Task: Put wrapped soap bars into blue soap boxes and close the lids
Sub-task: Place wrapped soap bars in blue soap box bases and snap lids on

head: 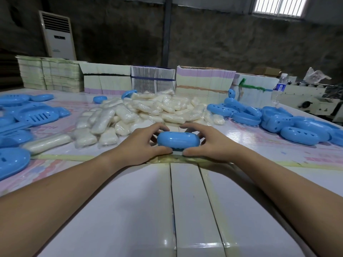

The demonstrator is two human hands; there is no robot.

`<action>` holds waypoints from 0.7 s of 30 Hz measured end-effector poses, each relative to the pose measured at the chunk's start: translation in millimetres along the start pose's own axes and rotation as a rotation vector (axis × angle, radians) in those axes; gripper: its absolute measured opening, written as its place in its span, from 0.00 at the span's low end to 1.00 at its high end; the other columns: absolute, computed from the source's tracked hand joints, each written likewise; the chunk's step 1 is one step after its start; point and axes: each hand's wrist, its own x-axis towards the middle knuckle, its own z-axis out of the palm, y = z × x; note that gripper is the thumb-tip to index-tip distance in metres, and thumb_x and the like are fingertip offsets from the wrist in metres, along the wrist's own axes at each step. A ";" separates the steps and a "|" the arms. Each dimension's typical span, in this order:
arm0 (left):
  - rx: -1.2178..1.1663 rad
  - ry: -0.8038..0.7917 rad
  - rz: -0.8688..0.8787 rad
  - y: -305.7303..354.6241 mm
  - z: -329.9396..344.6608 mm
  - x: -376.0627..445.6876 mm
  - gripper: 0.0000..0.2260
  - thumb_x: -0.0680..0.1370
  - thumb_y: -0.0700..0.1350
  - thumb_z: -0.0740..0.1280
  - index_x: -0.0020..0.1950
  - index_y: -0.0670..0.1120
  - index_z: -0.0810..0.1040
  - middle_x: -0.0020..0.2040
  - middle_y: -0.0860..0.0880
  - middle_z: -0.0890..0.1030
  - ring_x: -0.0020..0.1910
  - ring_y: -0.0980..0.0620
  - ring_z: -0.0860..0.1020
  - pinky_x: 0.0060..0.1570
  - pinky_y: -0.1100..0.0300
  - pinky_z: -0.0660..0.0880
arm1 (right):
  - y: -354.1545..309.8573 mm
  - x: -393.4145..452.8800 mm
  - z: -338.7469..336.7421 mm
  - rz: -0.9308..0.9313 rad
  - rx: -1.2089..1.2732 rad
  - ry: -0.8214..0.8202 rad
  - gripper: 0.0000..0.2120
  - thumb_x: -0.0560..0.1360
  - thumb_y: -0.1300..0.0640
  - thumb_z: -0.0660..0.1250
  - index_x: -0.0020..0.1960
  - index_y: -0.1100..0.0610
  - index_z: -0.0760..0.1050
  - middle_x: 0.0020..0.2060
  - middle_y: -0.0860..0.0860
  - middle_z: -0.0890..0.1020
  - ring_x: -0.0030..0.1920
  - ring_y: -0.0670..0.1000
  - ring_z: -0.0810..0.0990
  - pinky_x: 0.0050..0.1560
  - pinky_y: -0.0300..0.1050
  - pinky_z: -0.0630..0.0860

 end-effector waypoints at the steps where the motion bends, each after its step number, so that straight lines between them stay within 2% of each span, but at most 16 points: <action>1: -0.001 0.008 -0.006 -0.2 -0.2 0.1 0.18 0.73 0.54 0.75 0.61 0.59 0.75 0.52 0.58 0.80 0.51 0.60 0.79 0.49 0.65 0.77 | 2.0 -1.1 -1.2 -0.011 0.011 0.013 0.29 0.66 0.43 0.75 0.64 0.33 0.68 0.59 0.37 0.75 0.52 0.42 0.78 0.48 0.35 0.74; 3: 0.015 0.006 -0.021 -0.6 -0.7 0.5 0.16 0.75 0.55 0.73 0.60 0.61 0.74 0.50 0.60 0.81 0.50 0.63 0.79 0.47 0.69 0.76 | 5.6 -0.8 -1.9 -0.036 0.008 0.078 0.28 0.67 0.50 0.76 0.64 0.41 0.71 0.60 0.40 0.76 0.49 0.46 0.79 0.46 0.36 0.76; 6: 0.009 0.003 -0.025 -0.9 0.1 0.7 0.17 0.73 0.54 0.75 0.59 0.61 0.74 0.50 0.59 0.81 0.50 0.61 0.79 0.47 0.70 0.76 | 4.9 0.1 -2.4 -0.054 -0.018 0.134 0.25 0.69 0.53 0.76 0.63 0.45 0.73 0.57 0.40 0.78 0.46 0.42 0.78 0.42 0.31 0.73; 9: 0.053 0.028 -0.012 -0.9 0.3 1.5 0.18 0.74 0.53 0.75 0.60 0.59 0.74 0.52 0.57 0.81 0.52 0.58 0.79 0.52 0.60 0.78 | 2.6 0.2 -3.8 -0.079 -0.062 0.130 0.24 0.70 0.53 0.76 0.63 0.44 0.73 0.53 0.38 0.78 0.46 0.42 0.77 0.42 0.30 0.72; 12: 0.132 0.038 0.018 -1.0 -2.5 0.0 0.19 0.75 0.55 0.73 0.63 0.57 0.73 0.54 0.57 0.81 0.55 0.56 0.79 0.54 0.48 0.78 | 2.0 -0.4 -5.3 -0.080 -0.050 0.118 0.24 0.69 0.50 0.76 0.63 0.44 0.73 0.54 0.39 0.78 0.48 0.43 0.78 0.44 0.32 0.73; 15: 0.223 0.063 0.114 1.4 -5.5 -3.7 0.19 0.75 0.59 0.71 0.64 0.58 0.72 0.55 0.61 0.80 0.56 0.56 0.77 0.51 0.48 0.77 | 0.1 -2.9 -5.6 -0.051 0.071 0.044 0.21 0.70 0.43 0.71 0.61 0.37 0.72 0.57 0.39 0.77 0.54 0.40 0.76 0.49 0.34 0.75; 17: 0.287 0.113 0.198 5.7 -6.1 -3.8 0.19 0.76 0.57 0.71 0.65 0.58 0.72 0.57 0.61 0.79 0.56 0.55 0.76 0.50 0.50 0.76 | -4.0 -4.8 -2.7 -0.052 0.139 -0.007 0.18 0.72 0.38 0.66 0.61 0.33 0.70 0.56 0.36 0.76 0.55 0.41 0.77 0.50 0.34 0.75; 21: 0.295 0.167 0.290 13.4 -4.9 -5.1 0.20 0.76 0.53 0.73 0.65 0.61 0.70 0.57 0.62 0.77 0.55 0.55 0.75 0.49 0.51 0.76 | -14.0 -4.1 -4.0 -0.075 0.160 0.024 0.17 0.75 0.42 0.67 0.63 0.37 0.72 0.54 0.38 0.78 0.54 0.42 0.78 0.50 0.30 0.73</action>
